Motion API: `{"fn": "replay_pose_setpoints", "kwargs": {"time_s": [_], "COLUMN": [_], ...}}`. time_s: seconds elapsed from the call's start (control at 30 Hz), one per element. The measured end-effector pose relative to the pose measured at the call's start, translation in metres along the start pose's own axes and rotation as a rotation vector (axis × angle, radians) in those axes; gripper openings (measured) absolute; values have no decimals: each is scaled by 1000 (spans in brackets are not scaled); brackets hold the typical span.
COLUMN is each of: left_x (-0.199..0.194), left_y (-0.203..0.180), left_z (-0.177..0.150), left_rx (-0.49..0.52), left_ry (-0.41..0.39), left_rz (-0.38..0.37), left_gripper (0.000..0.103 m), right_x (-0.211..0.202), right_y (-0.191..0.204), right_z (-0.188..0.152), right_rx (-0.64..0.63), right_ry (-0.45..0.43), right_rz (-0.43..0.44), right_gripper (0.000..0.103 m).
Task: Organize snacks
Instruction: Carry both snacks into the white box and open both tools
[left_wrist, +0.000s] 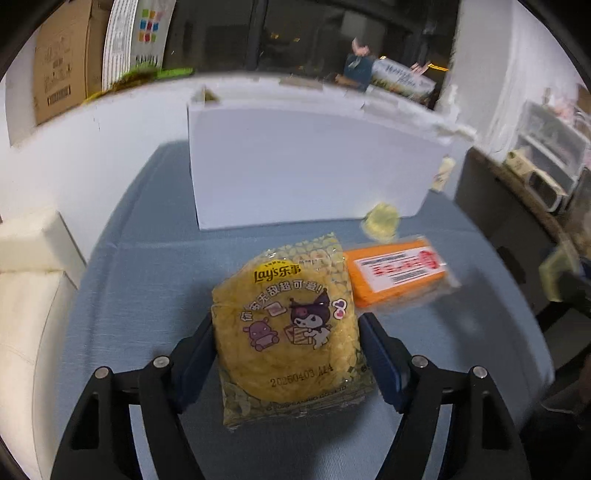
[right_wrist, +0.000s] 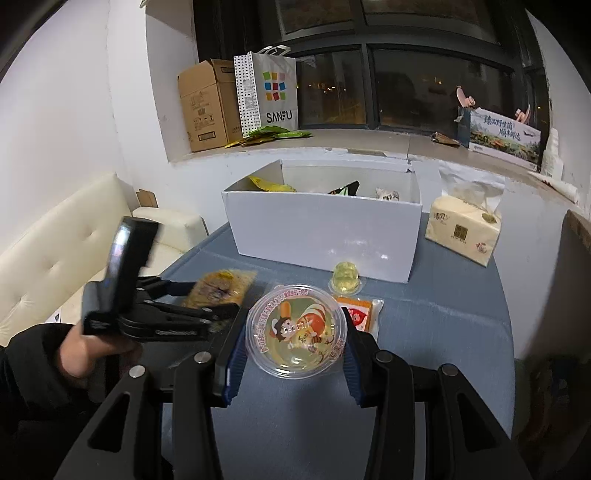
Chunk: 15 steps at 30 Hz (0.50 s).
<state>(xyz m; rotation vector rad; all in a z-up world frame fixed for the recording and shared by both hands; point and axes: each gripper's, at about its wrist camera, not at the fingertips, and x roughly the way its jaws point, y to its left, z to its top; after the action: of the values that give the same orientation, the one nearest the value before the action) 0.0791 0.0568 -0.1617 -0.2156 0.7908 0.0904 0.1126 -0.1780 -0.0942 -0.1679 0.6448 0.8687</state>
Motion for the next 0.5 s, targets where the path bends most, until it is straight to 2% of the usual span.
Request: {"fn": "replay_pose_setpoints", "kwargs": {"time_s": [0.2, 0.3, 0.37, 0.5], "left_x": [-55, -72, -74, -65], "left_y": [0, -3, -3, -1], "left_z": [19, 49, 81, 140], "left_rx": [9, 28, 33, 41], "left_ry": [-117, -181, -224, -265], "left_rz": [-58, -87, -105, -125], "left_gripper": [79, 79, 79, 79], "right_x": [-2, 0, 4, 21], "right_y": [-2, -3, -7, -21], "right_z": [1, 11, 25, 67], "right_rx": [12, 20, 27, 49], "right_ry": [-11, -24, -31, -63], "right_rz": [-4, 13, 28, 44], "right_gripper": [48, 48, 48, 48]}}
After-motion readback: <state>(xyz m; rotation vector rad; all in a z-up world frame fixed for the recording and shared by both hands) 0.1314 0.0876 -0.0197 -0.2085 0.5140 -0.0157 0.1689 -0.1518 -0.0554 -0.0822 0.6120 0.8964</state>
